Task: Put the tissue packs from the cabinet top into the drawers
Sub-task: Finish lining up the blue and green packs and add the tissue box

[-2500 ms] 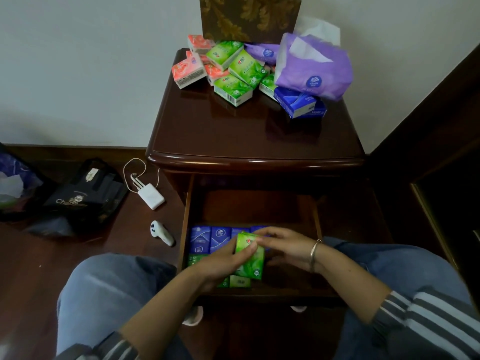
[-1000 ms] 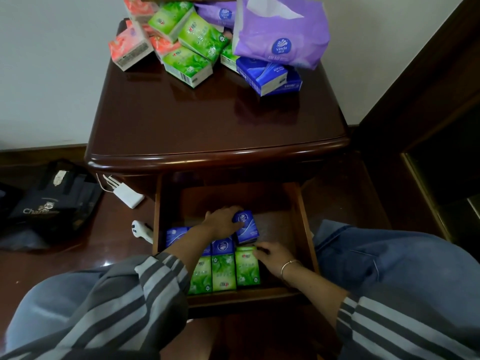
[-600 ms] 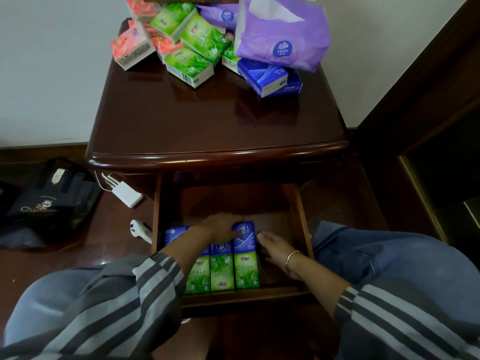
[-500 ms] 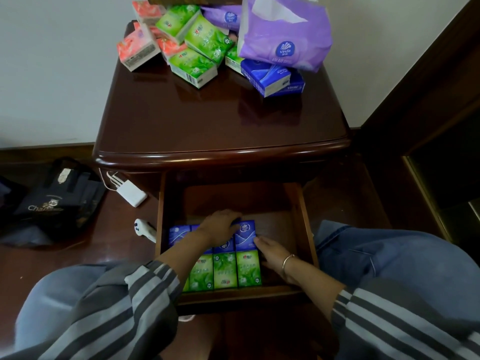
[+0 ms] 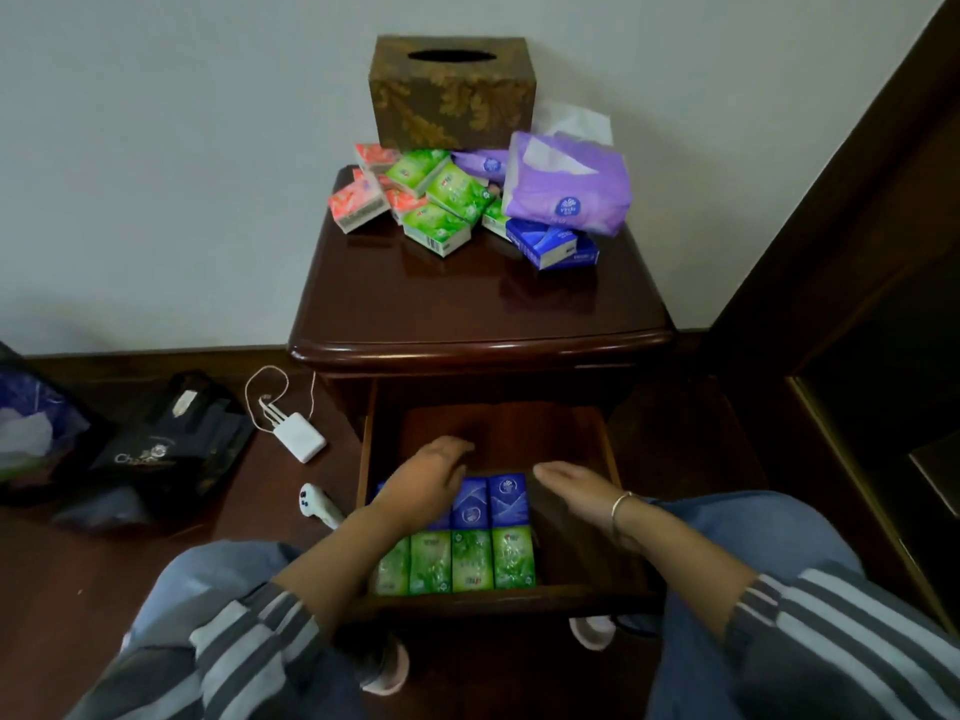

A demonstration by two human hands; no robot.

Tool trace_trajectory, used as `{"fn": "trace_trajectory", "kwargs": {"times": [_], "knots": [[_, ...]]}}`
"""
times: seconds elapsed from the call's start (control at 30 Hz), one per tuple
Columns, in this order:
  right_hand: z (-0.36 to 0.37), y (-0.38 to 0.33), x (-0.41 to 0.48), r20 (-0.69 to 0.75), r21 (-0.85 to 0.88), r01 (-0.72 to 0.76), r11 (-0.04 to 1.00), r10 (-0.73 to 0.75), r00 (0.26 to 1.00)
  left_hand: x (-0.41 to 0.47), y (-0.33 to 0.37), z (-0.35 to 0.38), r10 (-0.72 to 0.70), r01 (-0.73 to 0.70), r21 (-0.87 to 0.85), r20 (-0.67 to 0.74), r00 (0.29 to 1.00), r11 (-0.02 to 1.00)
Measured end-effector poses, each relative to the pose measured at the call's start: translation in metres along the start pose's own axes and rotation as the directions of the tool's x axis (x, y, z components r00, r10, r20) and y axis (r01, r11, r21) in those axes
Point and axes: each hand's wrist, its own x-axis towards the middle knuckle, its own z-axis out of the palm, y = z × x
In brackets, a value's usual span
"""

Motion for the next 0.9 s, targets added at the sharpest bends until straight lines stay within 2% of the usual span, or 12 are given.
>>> {"fn": "trace_trajectory", "kwargs": {"times": [0.1, 0.17, 0.23, 0.3, 0.37, 0.4, 0.43, 0.53, 0.63, 0.8, 0.9], "knots": [[-0.034, -0.029, -0.029, -0.037, -0.066, 0.194, 0.979, -0.197, 0.980, -0.014, 0.014, -0.053, 0.103, -0.103, 0.002, -0.083, 0.991, 0.995], [-0.059, -0.052, -0.045, -0.132, -0.101, 0.347, 0.932, -0.358, 0.924, -0.021, 0.019, -0.092, 0.140, -0.137, 0.027, -0.206, 0.969, 0.990], [-0.084, -0.074, -0.049, -0.293, -0.197, 0.453, 0.869, -0.493, 0.819, -0.023, 0.018, -0.128, 0.139, -0.130, 0.048, -0.335, 0.932, 0.990], [-0.102, -0.095, -0.044, -0.453, -0.329, 0.460, 0.825, -0.565, 0.689, -0.018, 0.016, -0.156, 0.075, -0.067, 0.034, -0.460, 0.885, 0.997], [-0.108, -0.114, -0.031, -0.510, -0.489, 0.420, 0.764, -0.642, 0.573, -0.007, 0.013, -0.176, -0.031, 0.035, -0.003, -0.571, 0.820, 0.999], [-0.106, -0.121, -0.022, -0.475, -0.562, 0.415, 0.716, -0.690, 0.546, 0.000, 0.011, -0.182, -0.075, 0.085, -0.012, -0.609, 0.789, 0.996], [-0.099, -0.128, -0.012, -0.406, -0.621, 0.417, 0.663, -0.728, 0.553, 0.008, 0.009, -0.186, -0.112, 0.134, -0.012, -0.631, 0.768, 0.991], [-0.066, -0.139, 0.023, -0.154, -0.750, 0.389, 0.535, -0.714, 0.683, 0.031, 0.002, -0.190, -0.222, 0.292, 0.013, -0.619, 0.754, 0.956], [-0.049, -0.149, 0.059, -0.049, -0.855, 0.322, 0.408, -0.681, 0.731, 0.053, -0.006, -0.196, -0.231, 0.353, 0.081, -0.618, 0.752, 0.932], [-0.062, -0.151, 0.083, 0.003, -0.912, 0.276, 0.303, -0.669, 0.743, 0.096, -0.013, -0.212, -0.056, 0.236, 0.245, -0.573, 0.818, 0.940], [-0.067, -0.150, 0.088, 0.025, -0.899, 0.306, 0.314, -0.660, 0.751, 0.129, -0.008, -0.219, 0.084, 0.103, 0.370, -0.457, 0.885, 0.923]]}}
